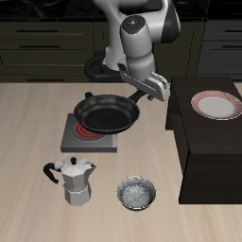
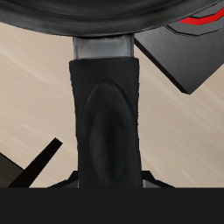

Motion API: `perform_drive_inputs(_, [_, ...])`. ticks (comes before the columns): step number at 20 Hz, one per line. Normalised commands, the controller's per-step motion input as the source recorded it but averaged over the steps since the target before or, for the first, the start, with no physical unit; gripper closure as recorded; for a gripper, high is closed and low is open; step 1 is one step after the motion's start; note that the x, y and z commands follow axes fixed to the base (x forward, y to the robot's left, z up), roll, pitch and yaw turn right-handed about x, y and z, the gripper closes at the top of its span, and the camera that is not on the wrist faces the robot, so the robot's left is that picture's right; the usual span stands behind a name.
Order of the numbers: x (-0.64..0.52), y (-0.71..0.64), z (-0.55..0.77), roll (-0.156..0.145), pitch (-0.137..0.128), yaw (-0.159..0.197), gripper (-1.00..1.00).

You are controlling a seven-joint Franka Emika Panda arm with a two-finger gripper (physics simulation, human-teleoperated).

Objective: Place the frypan on the top layer of the shelf

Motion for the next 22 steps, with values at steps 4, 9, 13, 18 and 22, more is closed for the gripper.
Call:
perform_drive_inputs(4, [0.03,0.07,0.21,0.022,0.012,0.175,1.0])
perform_drive_inputs(9, [0.01,0.14,0.25,0.03,-0.013,0.16,1.0])
perform_drive_inputs(13, [0.04,0.09,0.12,0.011,-0.011,0.142,1.0])
perform_drive_inputs(18, [0.02,0.05,0.08,0.0,0.013,0.177,1.0])
perform_drive_inputs(22, [0.05,0.0,0.05,-0.011,0.024,0.146,1.0])
